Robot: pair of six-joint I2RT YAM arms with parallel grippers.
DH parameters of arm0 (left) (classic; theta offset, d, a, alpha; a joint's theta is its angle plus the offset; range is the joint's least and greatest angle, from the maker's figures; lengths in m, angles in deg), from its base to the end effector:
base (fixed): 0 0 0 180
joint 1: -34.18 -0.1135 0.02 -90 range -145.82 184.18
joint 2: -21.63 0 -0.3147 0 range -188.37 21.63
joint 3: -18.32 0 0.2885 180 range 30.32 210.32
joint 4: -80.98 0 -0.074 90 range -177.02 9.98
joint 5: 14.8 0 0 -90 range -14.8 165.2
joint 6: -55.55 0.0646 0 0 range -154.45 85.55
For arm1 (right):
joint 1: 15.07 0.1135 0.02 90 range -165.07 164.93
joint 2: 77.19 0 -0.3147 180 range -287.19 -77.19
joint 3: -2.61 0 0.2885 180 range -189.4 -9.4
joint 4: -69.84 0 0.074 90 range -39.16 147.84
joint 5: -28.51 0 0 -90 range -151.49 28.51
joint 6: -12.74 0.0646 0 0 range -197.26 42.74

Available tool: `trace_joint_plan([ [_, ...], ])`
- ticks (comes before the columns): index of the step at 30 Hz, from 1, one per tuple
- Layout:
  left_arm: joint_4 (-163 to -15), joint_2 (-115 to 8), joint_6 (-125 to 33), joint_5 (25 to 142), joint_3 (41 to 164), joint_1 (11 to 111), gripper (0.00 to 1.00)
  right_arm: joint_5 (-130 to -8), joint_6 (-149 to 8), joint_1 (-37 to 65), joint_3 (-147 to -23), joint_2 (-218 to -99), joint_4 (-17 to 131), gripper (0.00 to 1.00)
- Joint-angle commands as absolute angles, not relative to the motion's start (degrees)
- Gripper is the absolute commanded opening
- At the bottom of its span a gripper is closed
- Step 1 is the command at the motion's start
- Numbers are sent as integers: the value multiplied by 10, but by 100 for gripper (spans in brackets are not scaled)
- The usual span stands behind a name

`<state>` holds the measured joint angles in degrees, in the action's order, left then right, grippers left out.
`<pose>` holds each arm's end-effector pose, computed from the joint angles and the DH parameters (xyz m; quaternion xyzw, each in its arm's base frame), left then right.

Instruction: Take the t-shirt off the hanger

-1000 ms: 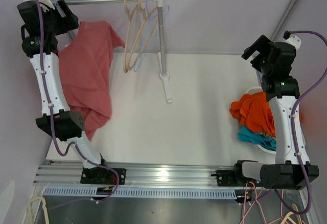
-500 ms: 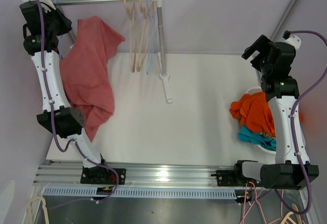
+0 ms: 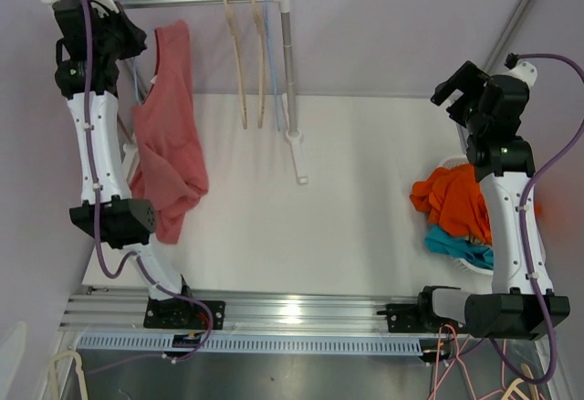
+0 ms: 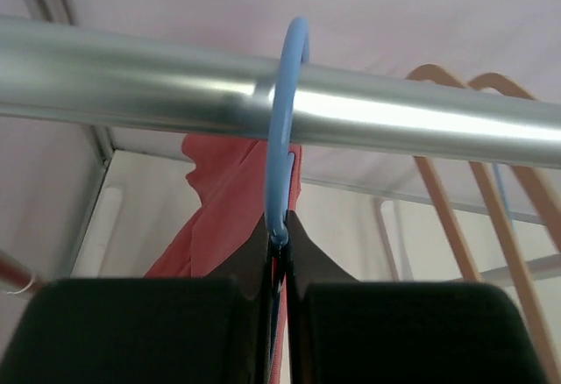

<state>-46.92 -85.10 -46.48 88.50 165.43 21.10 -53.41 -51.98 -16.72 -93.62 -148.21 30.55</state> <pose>0.4557 0.0906 0.5740 -0.0961 0.7679 -0.0841 0.6278 0.3121 -0.0181 0.5004 0.2253 0.7548 0.0713 0.6120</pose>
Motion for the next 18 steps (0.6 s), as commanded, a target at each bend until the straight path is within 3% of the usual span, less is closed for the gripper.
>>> trace_joint_plan([
  [1, -533, -745, -476, 884, 1666, 242, 1, -550, -534, -165, -934, -1460, 326, 99],
  [7, -567, -650, -471, 845, 1580, 260, 1, -576, -542, -165, -931, -1440, 316, 99],
  [10, -519, -621, -475, 822, 1563, 278, 1, -673, -555, -154, -940, -1441, 313, 98],
  [14, -469, -570, -492, 628, 1485, 362, 1, -730, -586, -59, -919, -1409, 346, 99],
  [18, -453, -491, -539, 542, 1415, 409, 1, -812, -622, 97, -889, -1380, 399, 99],
])
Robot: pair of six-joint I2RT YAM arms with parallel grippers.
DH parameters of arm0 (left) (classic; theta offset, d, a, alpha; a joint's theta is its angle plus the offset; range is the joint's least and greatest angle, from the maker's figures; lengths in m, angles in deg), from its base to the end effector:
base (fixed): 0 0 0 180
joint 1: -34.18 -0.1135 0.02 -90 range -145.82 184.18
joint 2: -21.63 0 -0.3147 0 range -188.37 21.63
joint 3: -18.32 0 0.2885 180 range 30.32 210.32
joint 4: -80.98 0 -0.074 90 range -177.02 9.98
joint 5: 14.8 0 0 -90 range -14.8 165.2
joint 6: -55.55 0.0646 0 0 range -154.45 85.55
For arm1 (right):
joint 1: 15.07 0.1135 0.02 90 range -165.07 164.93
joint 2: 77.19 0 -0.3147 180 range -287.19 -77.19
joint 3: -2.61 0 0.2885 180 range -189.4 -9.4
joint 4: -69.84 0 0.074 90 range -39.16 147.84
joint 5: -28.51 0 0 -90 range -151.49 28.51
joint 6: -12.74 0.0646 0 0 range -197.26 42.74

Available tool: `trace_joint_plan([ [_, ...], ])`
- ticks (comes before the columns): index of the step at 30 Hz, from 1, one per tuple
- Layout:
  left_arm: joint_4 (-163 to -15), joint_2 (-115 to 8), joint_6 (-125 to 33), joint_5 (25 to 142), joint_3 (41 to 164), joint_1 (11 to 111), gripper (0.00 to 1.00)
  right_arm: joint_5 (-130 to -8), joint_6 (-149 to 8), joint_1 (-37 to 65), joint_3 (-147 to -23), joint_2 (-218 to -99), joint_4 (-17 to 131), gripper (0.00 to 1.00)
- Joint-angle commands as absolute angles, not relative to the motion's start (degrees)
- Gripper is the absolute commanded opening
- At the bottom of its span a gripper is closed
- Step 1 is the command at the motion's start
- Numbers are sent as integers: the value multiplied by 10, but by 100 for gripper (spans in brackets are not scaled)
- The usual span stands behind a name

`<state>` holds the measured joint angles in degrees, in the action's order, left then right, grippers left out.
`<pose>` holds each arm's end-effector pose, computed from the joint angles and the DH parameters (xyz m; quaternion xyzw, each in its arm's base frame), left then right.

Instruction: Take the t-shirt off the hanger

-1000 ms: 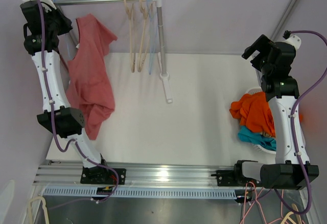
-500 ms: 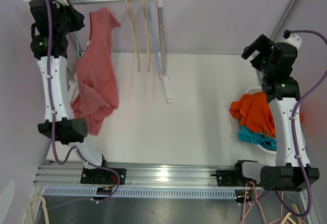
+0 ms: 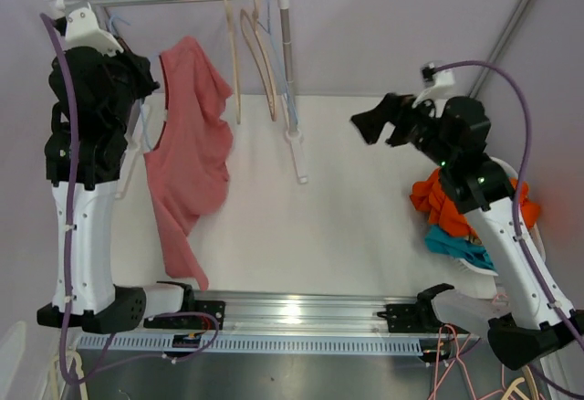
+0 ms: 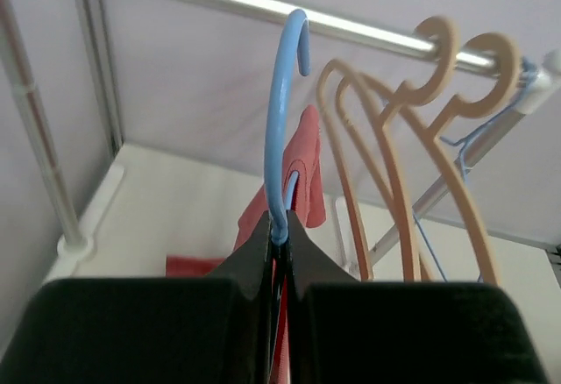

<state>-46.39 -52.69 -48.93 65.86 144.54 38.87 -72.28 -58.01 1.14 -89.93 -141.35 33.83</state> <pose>0.2507 -0.0100 0.6418 -0.1175 0.7018 -0.0595 0.7001 0.2587 0.0878 0.5156 -0.0420 0.7506 0.2670 0.6029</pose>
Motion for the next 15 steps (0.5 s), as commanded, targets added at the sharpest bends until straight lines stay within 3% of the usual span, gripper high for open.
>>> trace_joint_plan([
  [1, -440, -485, -554, 523, 1410, 425, 1, -820, -630, 132, -877, -1378, 406, 99],
  [10, -289, -452, -670, 312, 1382, 513, 1, -768, -638, 487, -818, -1410, 535, 99],
  [15, -209, -458, -736, 259, 1396, 533, 0, -709, -657, 590, -815, -1478, 600, 99],
])
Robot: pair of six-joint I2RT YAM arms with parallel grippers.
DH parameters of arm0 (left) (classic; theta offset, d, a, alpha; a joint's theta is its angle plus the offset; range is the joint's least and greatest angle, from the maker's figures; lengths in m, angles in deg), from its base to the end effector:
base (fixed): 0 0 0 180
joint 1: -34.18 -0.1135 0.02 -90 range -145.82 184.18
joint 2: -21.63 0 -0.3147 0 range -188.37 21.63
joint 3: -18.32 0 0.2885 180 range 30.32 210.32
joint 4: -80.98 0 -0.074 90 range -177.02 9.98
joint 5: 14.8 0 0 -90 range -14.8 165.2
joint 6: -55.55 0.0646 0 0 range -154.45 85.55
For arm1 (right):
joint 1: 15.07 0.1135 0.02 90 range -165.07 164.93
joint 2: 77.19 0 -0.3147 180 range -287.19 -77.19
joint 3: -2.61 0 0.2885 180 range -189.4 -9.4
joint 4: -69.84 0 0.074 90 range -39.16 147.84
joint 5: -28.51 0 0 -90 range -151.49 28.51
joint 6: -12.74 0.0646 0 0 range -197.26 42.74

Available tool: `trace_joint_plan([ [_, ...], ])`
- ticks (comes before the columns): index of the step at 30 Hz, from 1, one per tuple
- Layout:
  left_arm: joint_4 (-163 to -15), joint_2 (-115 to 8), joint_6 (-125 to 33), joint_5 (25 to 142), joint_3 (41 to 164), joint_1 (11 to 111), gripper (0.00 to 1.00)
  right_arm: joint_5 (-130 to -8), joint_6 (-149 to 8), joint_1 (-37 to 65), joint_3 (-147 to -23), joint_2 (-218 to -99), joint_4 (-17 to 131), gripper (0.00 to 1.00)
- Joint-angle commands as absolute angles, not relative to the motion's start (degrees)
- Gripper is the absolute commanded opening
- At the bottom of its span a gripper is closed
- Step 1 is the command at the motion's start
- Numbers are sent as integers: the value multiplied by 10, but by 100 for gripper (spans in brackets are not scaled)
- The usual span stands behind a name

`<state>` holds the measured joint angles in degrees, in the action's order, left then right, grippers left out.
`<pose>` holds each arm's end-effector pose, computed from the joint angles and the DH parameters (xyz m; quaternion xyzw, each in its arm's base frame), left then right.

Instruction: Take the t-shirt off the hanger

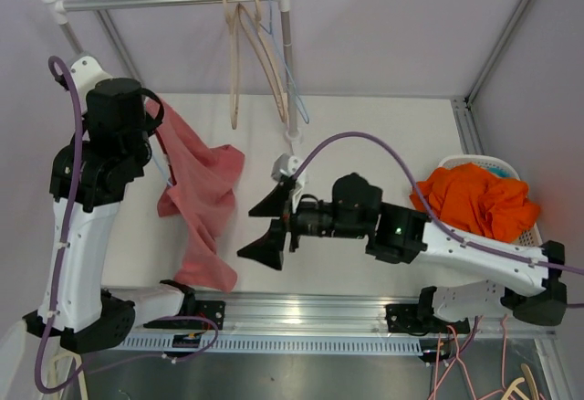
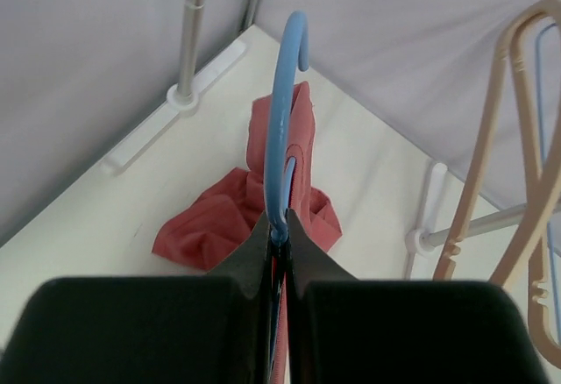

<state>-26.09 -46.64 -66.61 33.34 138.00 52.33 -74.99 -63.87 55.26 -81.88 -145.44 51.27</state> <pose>0.2007 -0.0204 0.5865 -0.2937 0.7419 0.0439 0.6012 0.0925 0.3036 0.4809 -0.4130 0.5909 0.5221 0.4557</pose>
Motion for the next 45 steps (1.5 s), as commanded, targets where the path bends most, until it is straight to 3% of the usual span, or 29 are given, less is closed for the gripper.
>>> trace_joint_plan([
  [1, -189, -460, -745, 251, 1399, 540, 1, -705, -657, 599, -816, -1488, 611, 99],
  [11, -168, -458, -761, 261, 1398, 561, 0, -569, -681, 639, -877, -1645, 673, 98],
  [14, -169, -463, -758, 262, 1402, 561, 1, -547, -675, 640, -912, -1700, 663, 93],
  [16, -172, -467, -755, 265, 1399, 561, 1, -535, -677, 642, -921, -1717, 656, 64],
  [17, -177, -469, -744, 267, 1393, 561, 0, -520, -676, 642, -918, -1716, 650, 37],
  [18, -194, -472, -735, 269, 1390, 561, 0, -516, -675, 643, -914, -1711, 644, 0],
  [26, -136, -650, -701, 364, 1520, 505, 1, -409, -645, 741, -818, -1569, 549, 0],
  [34, -86, -753, -712, 458, 1611, 467, 1, -332, -605, 806, -775, -1565, 515, 0],
  [35, -89, -743, -715, 469, 1601, 471, 1, -317, -599, 806, -772, -1570, 504, 0],
  [36, -135, -723, -707, 479, 1500, 482, 1, -304, -594, 799, -772, -1571, 500, 0],
  [40, -265, -537, -674, 609, 1372, 490, 1, -311, -572, 725, -763, -1552, 491, 0],
  [45, -240, -412, -649, 702, 1353, 494, 1, -317, -565, 641, -768, -1542, 469, 0],
])
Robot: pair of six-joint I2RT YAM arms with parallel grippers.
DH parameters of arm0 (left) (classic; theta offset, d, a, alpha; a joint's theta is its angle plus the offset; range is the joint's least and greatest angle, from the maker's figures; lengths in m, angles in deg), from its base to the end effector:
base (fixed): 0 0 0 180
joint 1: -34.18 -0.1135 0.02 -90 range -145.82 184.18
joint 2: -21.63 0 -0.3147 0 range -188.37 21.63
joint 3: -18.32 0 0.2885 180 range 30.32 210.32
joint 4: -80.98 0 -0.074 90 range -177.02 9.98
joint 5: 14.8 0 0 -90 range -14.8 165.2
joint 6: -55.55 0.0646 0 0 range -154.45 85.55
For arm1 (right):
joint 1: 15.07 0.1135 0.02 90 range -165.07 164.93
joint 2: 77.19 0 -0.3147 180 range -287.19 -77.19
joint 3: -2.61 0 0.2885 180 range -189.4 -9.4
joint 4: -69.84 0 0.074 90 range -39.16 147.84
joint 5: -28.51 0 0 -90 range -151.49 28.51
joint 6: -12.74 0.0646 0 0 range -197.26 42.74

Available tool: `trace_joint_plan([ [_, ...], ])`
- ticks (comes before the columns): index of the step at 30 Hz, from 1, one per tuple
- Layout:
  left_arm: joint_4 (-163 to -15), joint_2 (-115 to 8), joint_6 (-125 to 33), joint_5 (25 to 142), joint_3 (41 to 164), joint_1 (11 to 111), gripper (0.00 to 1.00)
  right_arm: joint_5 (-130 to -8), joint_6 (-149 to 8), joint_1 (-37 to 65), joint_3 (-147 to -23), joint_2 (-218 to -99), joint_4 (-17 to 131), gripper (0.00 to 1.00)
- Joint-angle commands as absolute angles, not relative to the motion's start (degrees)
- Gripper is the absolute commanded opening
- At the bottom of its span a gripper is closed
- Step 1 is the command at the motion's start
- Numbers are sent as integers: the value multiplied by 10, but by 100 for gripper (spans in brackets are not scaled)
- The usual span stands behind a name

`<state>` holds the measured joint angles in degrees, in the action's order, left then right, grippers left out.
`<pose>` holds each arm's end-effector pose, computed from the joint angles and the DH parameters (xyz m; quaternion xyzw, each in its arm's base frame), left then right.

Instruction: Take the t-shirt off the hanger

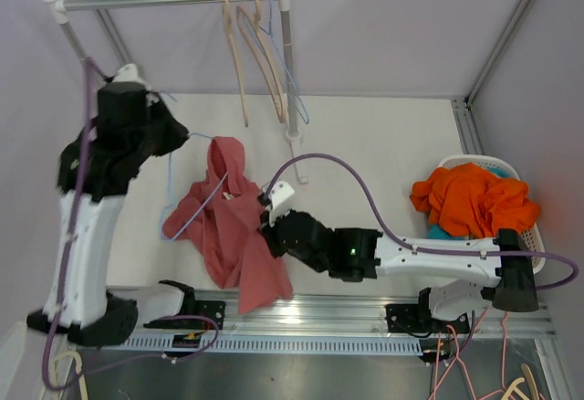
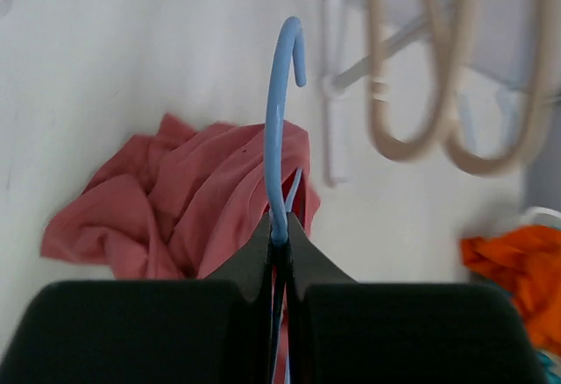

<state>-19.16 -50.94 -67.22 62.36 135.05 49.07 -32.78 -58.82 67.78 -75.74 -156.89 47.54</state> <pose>0.2394 -0.0488 0.5348 -0.1878 0.8656 -0.0922 0.4550 0.0771 0.3651 0.3639 -0.3174 0.7584 0.2783 0.4966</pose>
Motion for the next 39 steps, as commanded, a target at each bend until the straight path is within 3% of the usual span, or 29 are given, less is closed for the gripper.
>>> trace_joint_plan([
  [1, -235, -392, -645, 730, 1347, 494, 1, -318, -562, 618, -769, -1542, 464, 0],
  [7, -205, -286, -640, 859, 1304, 494, 1, -285, -485, 529, -779, -1557, 364, 0],
  [10, -213, -230, -629, 887, 1253, 493, 1, -218, -445, 496, -752, -1503, 325, 0],
  [15, -177, -181, -591, 768, 1191, 494, 1, -200, -491, 383, -786, -1385, 309, 0],
  [19, -201, -199, -577, 705, 1151, 490, 1, -242, -662, 288, -947, -1404, 352, 0],
  [23, -255, -252, -574, 723, 1133, 470, 1, -385, -727, 180, -1147, -1484, 340, 0],
  [26, -307, -299, -570, 780, 1143, 415, 1, -414, -770, 148, -1291, -1541, 323, 0],
  [27, -317, -312, -570, 792, 1171, 390, 1, -418, -787, 139, -1382, -1560, 306, 0],
  [30, -338, -374, -570, 800, 1248, 375, 1, -406, -810, 107, -1495, -1606, 274, 0],
  [33, -334, -440, -569, 790, 1301, 373, 1, -353, -827, 80, -1530, -1608, 273, 0],
  [37, -302, -542, -562, 770, 1496, 366, 1, -225, -841, 64, -1476, -1574, 266, 0],
  [39, -311, -588, -556, 775, 1530, 358, 1, -185, -828, 40, -1417, -1529, 259, 0],
])
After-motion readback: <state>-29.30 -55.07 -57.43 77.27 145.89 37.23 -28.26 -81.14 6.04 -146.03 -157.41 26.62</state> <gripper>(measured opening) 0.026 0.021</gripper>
